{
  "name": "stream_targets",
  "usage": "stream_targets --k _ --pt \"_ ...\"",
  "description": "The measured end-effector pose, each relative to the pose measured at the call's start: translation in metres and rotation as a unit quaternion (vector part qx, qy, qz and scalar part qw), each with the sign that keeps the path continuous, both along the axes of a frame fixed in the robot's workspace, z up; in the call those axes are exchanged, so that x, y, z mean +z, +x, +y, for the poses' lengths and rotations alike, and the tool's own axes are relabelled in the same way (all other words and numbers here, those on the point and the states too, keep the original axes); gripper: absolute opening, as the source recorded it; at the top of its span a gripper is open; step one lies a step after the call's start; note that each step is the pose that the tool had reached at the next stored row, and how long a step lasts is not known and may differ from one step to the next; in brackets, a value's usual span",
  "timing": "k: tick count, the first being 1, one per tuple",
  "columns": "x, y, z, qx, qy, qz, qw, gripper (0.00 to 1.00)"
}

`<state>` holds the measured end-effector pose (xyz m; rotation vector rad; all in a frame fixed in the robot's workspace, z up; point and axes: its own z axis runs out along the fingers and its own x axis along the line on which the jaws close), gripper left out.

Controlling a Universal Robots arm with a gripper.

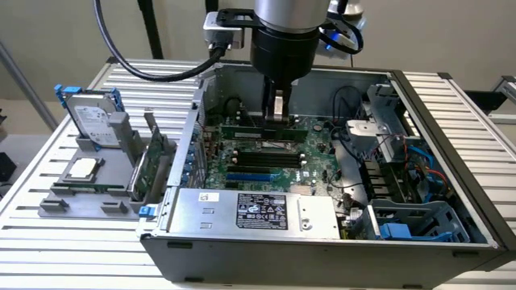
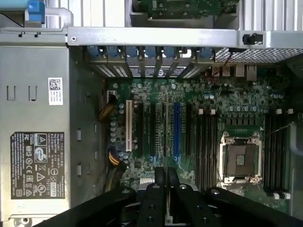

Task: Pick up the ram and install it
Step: 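Pick up the ram and move it above insertion slot, then insert the ram into the slot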

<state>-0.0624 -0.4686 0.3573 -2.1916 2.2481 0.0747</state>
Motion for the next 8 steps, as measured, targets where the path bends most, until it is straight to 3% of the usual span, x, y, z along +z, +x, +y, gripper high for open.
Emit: stream_targets --k 8 --pt "-0.0145 0.012 0.0319 0.000 0.0000 0.0000 1.0000 0.00"
